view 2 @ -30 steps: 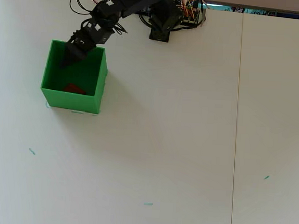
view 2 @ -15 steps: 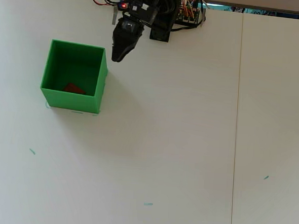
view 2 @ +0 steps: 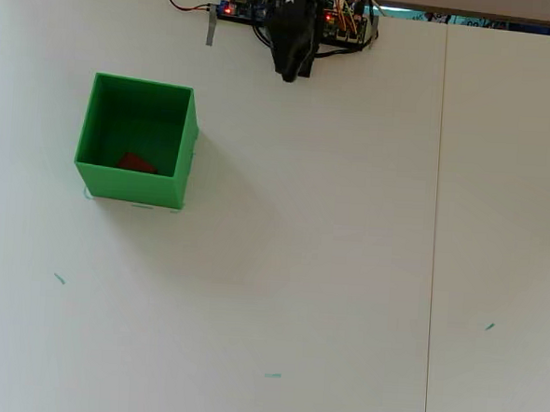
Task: Grasp a red block and put it in the green bin.
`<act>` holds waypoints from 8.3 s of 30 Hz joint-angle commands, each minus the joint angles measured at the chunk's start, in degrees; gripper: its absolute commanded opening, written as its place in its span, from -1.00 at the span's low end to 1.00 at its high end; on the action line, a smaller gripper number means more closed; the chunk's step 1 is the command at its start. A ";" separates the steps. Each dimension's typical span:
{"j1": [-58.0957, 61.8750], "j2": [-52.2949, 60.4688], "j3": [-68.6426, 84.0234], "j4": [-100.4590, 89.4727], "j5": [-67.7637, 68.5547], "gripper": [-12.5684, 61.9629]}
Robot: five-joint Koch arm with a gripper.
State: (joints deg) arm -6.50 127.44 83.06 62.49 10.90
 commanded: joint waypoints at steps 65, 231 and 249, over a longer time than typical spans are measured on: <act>5.27 6.15 91.93 -78.40 -14.41 0.23; 5.54 5.71 97.12 -59.41 -13.54 0.24; 5.54 5.71 97.12 -59.50 -13.54 0.24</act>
State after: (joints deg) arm -0.70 128.14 176.75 -0.62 -2.37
